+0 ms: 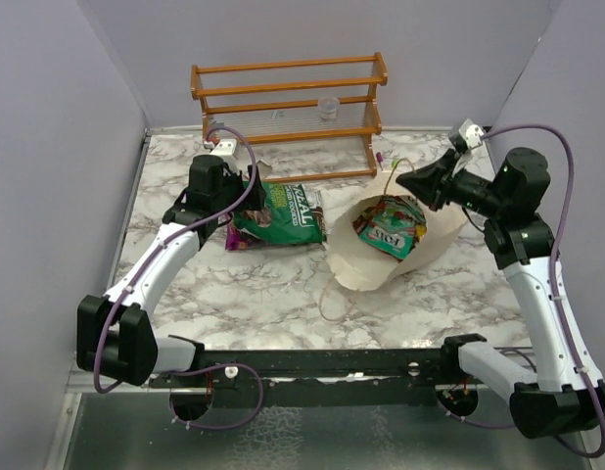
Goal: Take the snacks out of the paper bag
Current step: Adjust the paper bag at the center of the board.
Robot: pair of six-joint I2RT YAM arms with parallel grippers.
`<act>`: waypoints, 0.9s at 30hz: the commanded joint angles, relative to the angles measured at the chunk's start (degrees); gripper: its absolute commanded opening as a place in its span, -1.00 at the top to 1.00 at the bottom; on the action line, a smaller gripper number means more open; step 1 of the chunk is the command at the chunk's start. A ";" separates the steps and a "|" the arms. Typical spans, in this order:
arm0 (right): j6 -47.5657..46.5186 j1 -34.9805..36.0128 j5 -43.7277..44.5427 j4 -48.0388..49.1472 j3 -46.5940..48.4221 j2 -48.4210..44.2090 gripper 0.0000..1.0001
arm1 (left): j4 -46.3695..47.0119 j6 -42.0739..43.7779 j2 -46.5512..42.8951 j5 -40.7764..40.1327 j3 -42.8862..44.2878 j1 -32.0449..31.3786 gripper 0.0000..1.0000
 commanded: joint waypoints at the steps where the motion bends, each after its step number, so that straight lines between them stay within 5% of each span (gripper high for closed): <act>1: 5.78 0.33 -13.59 3.84 -4.74 -5.03 0.96 | 1.43 1.07 -1.93 6.89 1.52 -0.56 -0.74; 9: 5.57 0.33 -11.36 4.08 -6.69 -6.67 0.96 | -0.73 -0.41 -4.64 19.17 4.20 -2.85 -0.74; 22: 7.45 0.33 -5.78 5.98 -7.00 -6.88 0.97 | 1.41 -8.59 -18.04 21.13 -1.71 -11.13 -0.75; 27: 7.10 0.33 -4.14 5.25 -6.81 -6.91 0.96 | 10.18 -10.68 -19.03 20.43 -6.18 -21.43 -0.57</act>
